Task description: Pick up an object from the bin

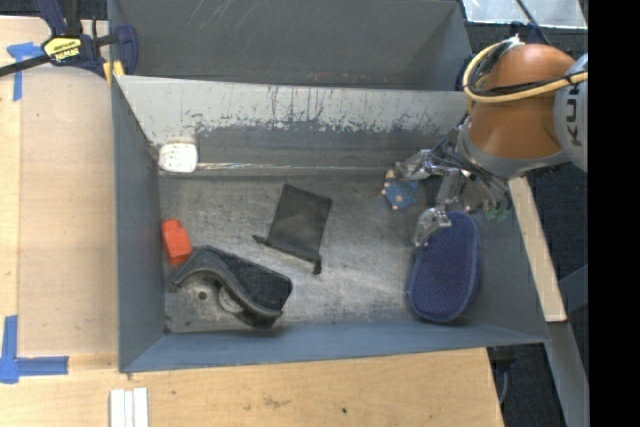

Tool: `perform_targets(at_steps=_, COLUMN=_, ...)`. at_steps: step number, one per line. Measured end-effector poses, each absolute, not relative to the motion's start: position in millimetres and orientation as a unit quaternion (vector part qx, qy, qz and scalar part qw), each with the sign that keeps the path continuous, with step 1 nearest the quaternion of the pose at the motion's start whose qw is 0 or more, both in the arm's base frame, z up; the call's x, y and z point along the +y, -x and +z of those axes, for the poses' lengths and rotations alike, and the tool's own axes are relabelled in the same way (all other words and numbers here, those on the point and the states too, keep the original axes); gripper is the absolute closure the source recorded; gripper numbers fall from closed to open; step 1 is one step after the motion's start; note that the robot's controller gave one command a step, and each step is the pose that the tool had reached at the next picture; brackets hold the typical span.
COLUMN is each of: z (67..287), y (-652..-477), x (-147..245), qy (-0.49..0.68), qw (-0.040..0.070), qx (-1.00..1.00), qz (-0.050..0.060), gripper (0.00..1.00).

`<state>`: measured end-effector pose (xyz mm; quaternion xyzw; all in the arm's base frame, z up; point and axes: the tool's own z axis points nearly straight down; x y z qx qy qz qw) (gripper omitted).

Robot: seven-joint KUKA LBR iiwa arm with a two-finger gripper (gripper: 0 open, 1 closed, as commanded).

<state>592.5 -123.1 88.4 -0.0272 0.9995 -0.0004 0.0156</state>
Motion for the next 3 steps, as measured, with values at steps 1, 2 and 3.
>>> perform_targets(at_steps=1, z=109, y=-623.1, x=-86, qy=0.022, qw=0.006, qx=1.0, qz=0.0, gripper=0.0)
perform_targets(at_steps=2, z=76, y=-624.5, x=-102, qy=-0.159, qw=-0.008, qx=0.987, qz=0.002, gripper=0.0)
perform_targets(at_steps=3, z=77, y=-627.0, x=-103, qy=-0.159, qw=-0.002, qx=0.987, qz=0.001, gripper=1.0)
